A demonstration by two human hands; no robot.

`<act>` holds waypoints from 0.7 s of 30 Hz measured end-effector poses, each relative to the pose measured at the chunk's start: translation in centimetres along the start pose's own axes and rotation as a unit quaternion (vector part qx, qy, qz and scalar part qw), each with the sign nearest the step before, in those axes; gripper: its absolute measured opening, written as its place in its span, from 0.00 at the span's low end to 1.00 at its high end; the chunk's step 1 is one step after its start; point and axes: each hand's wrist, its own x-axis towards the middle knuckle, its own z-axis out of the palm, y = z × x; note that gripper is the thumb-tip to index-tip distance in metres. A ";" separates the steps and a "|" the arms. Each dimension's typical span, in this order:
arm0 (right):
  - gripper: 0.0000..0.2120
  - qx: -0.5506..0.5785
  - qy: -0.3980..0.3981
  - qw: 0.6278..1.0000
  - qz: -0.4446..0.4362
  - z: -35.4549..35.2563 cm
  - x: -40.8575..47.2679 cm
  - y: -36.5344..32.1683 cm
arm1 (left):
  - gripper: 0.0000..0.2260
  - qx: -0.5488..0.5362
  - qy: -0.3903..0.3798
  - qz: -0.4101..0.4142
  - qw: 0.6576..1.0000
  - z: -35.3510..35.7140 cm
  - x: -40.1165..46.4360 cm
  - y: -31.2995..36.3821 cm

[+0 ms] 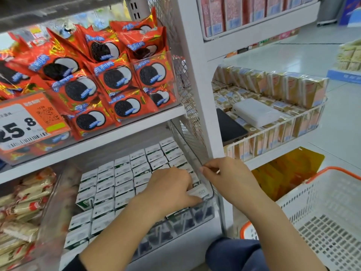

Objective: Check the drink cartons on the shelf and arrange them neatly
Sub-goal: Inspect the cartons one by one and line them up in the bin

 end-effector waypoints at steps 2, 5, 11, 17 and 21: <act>0.13 -0.007 0.005 1.000 -0.002 0.1 -0.1 0.0 | 0.21 -0.028 0.020 -0.006 0.999 0.2 -0.4 -0.2; 0.12 -0.005 0.022 1.000 -0.006 0.2 -0.2 0.0 | 0.18 -0.116 0.074 -0.049 0.989 -0.4 -1.5 -0.8; 0.13 0.152 0.128 0.978 -0.066 -0.4 -0.8 -2.2 | 0.13 -0.458 0.197 -0.135 0.856 -2.4 -4.4 -3.7; 0.23 0.167 0.032 0.976 -0.136 1.9 -1.8 -5.3 | 0.13 -0.726 0.208 -0.239 0.611 -0.6 -6.9 -4.9; 0.31 0.086 -0.009 0.982 -0.166 4.6 -2.2 -6.7 | 0.16 -0.770 0.221 -0.230 0.553 0.6 -7.9 -5.5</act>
